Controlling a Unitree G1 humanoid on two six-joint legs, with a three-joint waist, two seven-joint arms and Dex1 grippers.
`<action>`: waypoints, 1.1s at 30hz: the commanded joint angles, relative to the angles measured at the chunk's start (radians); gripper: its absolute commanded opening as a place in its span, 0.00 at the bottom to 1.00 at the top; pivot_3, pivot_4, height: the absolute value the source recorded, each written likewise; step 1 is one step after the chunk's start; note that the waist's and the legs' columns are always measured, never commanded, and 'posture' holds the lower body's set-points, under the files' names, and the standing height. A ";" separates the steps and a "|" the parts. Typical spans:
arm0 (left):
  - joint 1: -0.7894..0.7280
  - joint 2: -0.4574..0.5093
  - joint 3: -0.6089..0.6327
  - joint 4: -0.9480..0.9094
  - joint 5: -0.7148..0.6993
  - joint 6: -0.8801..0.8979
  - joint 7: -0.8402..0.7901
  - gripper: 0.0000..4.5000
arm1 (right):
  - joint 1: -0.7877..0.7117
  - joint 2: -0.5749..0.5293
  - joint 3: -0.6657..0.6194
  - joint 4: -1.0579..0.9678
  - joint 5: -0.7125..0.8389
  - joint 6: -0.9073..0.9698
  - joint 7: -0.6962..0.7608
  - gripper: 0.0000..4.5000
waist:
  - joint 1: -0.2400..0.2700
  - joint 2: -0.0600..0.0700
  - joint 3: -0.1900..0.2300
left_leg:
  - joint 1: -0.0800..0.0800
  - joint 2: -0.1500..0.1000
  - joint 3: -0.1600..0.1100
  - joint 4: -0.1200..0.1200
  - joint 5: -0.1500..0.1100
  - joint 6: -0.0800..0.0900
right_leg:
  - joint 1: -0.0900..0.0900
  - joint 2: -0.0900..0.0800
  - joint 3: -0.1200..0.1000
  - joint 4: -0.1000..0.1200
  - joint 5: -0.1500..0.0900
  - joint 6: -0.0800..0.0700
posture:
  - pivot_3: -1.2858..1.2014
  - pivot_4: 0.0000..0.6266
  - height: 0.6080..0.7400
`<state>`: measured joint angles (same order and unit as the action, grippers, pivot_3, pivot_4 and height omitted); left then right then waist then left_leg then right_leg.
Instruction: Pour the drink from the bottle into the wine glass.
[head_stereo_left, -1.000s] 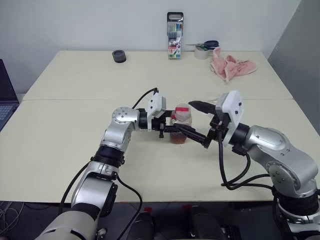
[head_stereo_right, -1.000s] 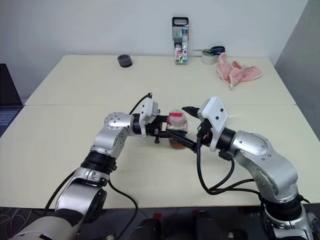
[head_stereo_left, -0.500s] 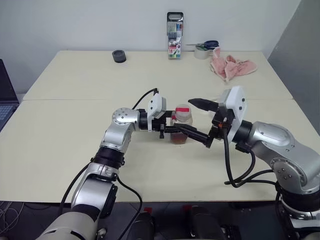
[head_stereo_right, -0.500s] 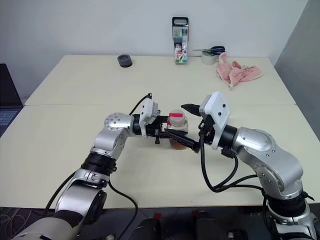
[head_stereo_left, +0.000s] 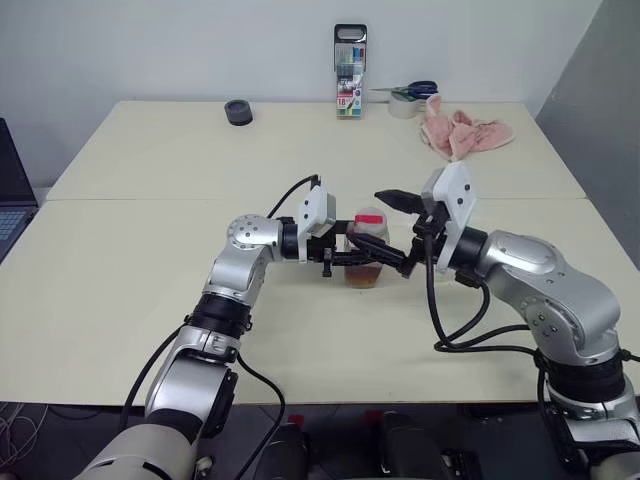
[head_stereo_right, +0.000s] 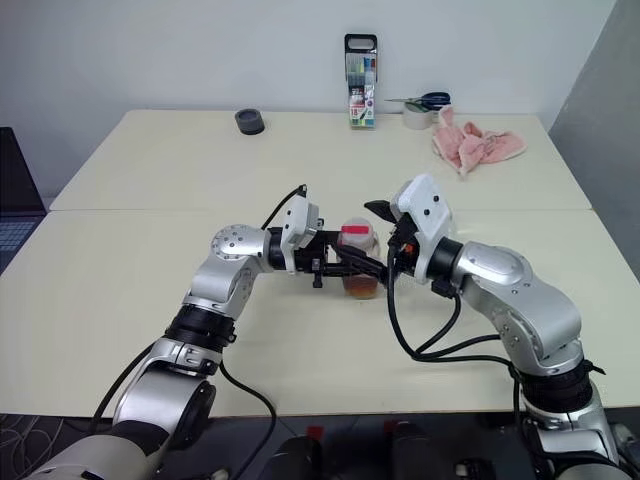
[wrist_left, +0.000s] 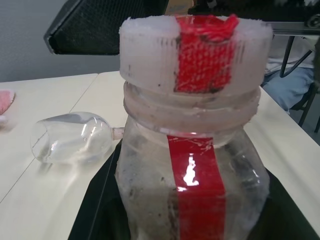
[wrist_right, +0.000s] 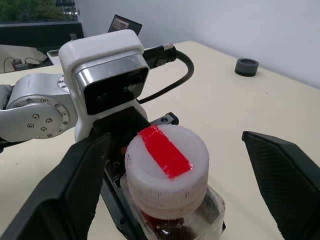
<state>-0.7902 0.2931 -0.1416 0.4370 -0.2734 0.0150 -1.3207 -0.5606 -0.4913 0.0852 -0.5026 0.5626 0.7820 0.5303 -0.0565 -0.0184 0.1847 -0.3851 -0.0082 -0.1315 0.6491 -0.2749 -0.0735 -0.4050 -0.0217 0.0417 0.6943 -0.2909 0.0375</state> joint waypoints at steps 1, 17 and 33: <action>-0.004 0.000 0.010 -0.047 -0.020 -0.007 0.004 0.39 | -0.017 0.008 -0.003 -0.020 -0.008 -0.031 0.010 0.72 | 0.000 0.000 0.000 | 0.000 0.000 0.000 0.000 0.000 0.000 | 0.000 0.000 0.000 0.000 0.000 0.000 | 0.52 0.24 1.00; 0.017 0.003 0.012 -0.062 -0.021 0.000 0.013 0.39 | 0.026 -0.052 0.011 -0.075 -0.117 -0.180 0.067 0.38 | 0.000 0.000 0.000 | 0.000 0.000 0.000 0.000 0.000 0.000 | 0.000 0.000 0.000 0.000 0.000 0.000 | 0.52 0.24 1.00; 0.056 0.047 0.071 -0.087 -0.028 0.035 0.112 0.39 | 0.349 -0.017 -0.374 0.026 -0.136 -0.210 -0.227 0.38 | 0.006 0.000 0.000 | 0.000 0.000 0.002 0.000 0.000 0.000 | 0.000 0.000 0.001 0.001 0.000 0.000 | 0.52 0.24 1.00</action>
<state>-0.7292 0.3345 -0.1004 0.3897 -0.2741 0.0553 -1.2268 -0.2309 -0.5071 -0.2530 -0.4856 0.4893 0.6372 0.3459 -0.0507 -0.0184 0.1847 -0.3845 -0.0087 -0.1296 0.6488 -0.2750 -0.0733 -0.4049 -0.0220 0.0433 0.6951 -0.2909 0.0375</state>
